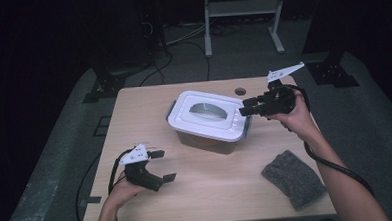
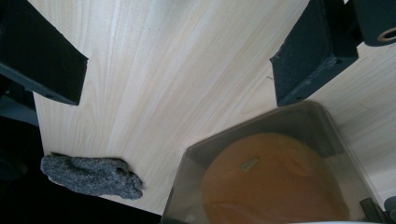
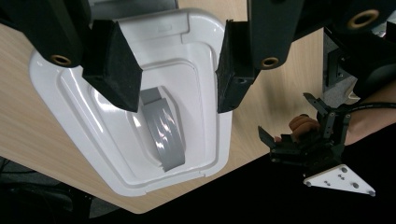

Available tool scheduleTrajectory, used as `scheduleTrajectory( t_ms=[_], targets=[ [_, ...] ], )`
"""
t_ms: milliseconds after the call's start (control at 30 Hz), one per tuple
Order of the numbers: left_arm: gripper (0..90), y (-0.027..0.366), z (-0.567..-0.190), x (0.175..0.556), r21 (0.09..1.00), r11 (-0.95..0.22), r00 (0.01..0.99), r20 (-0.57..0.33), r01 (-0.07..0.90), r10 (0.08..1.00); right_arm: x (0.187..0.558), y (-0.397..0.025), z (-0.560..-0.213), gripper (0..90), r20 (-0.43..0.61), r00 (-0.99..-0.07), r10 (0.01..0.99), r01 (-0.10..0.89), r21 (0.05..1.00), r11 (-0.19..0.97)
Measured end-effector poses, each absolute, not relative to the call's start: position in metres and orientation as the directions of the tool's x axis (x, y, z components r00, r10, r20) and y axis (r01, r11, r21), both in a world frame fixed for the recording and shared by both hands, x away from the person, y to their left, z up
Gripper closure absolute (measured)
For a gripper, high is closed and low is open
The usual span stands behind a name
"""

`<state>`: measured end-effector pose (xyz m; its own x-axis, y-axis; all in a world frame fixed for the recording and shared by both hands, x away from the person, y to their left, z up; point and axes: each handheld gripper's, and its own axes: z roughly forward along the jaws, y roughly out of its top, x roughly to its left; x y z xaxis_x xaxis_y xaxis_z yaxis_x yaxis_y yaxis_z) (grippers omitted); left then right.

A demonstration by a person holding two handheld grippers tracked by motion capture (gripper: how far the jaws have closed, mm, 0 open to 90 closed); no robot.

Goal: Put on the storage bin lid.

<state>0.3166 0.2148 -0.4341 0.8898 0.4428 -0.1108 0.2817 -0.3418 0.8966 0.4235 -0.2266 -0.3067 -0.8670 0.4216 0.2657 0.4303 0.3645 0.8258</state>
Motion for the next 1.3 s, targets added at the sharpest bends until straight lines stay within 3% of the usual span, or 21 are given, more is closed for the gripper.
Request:
scheduleTrajectory(
  t_ms=[567,1300],
  targets=[
    [2.6,0.216,-0.436,0.317,0.893,-0.343,0.887,-0.115,0.289,0.447,0.404,-0.261,-0.325,49.0,0.282,-0.841,0.462,0.467,0.809,0.357],
    [2.6,0.218,-0.436,0.316,0.890,-0.349,0.884,-0.115,0.294,0.453,0.381,-0.305,-0.372,49.0,0.357,-0.777,0.518,0.557,0.773,0.303]
  ],
)
